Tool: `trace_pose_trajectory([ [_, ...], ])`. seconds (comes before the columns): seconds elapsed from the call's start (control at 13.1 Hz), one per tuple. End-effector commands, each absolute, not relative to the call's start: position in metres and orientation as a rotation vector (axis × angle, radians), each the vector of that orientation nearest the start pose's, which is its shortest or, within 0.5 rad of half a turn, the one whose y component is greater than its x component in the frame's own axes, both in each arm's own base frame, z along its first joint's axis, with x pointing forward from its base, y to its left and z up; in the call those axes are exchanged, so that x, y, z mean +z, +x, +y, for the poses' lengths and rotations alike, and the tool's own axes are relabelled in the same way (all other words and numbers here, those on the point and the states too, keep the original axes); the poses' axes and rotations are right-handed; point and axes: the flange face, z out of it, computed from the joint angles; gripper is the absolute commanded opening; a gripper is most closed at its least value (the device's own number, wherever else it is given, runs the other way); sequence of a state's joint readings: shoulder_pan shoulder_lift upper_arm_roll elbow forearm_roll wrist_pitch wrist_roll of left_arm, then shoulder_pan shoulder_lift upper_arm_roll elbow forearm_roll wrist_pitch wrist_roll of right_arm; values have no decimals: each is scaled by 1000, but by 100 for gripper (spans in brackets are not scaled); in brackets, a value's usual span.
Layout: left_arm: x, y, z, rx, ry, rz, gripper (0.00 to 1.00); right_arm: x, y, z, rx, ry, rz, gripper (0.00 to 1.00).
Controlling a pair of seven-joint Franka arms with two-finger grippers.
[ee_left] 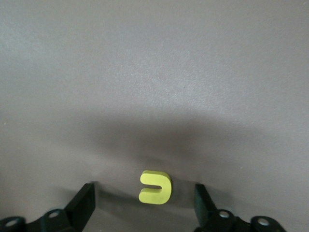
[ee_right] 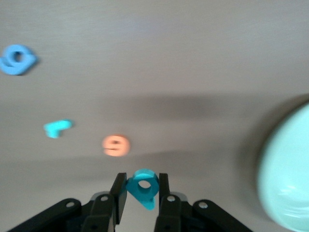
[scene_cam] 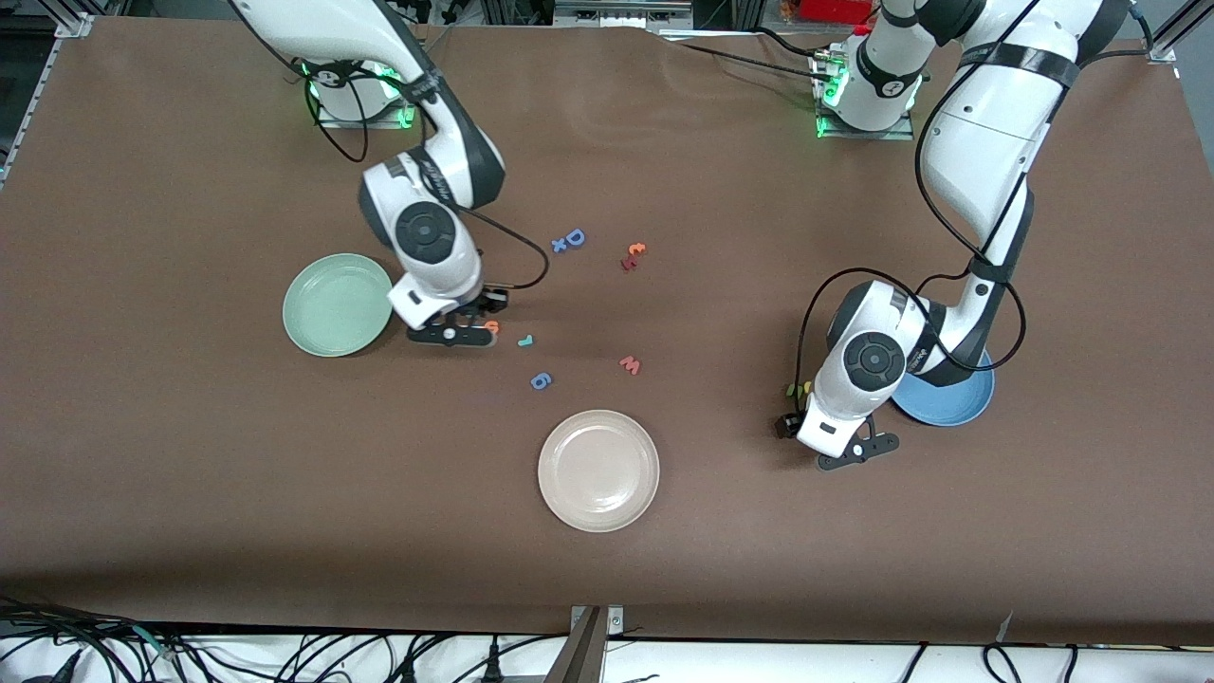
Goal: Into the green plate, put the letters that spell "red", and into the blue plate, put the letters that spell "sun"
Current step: 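Place the teal p on the green plate while the left gripper grasps yellow u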
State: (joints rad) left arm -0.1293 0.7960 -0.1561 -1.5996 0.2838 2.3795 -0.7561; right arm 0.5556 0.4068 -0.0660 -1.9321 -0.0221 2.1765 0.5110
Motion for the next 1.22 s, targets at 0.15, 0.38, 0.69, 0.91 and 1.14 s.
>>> trace_pose_trajectory([
  [0.15, 166, 676, -180, -99, -3019, -460, 60, 285, 549, 191, 330, -3279, -161, 10],
  [0.38, 168, 676, -180, -105, -3018, -466, 31, 255, 540, 126, 422, -3278, -198, 10],
  [0.69, 171, 677, -179, -111, -3018, -482, 1, 203, 509, 81, 374, -3277, -223, 13],
  [0.91, 190, 683, -171, -140, -3023, -476, 1, 196, 509, 74, 391, -3279, -204, 100],
  [1.14, 209, 686, -157, -145, -3025, -412, 2, 219, 517, 79, 375, -3269, -199, 100],
])
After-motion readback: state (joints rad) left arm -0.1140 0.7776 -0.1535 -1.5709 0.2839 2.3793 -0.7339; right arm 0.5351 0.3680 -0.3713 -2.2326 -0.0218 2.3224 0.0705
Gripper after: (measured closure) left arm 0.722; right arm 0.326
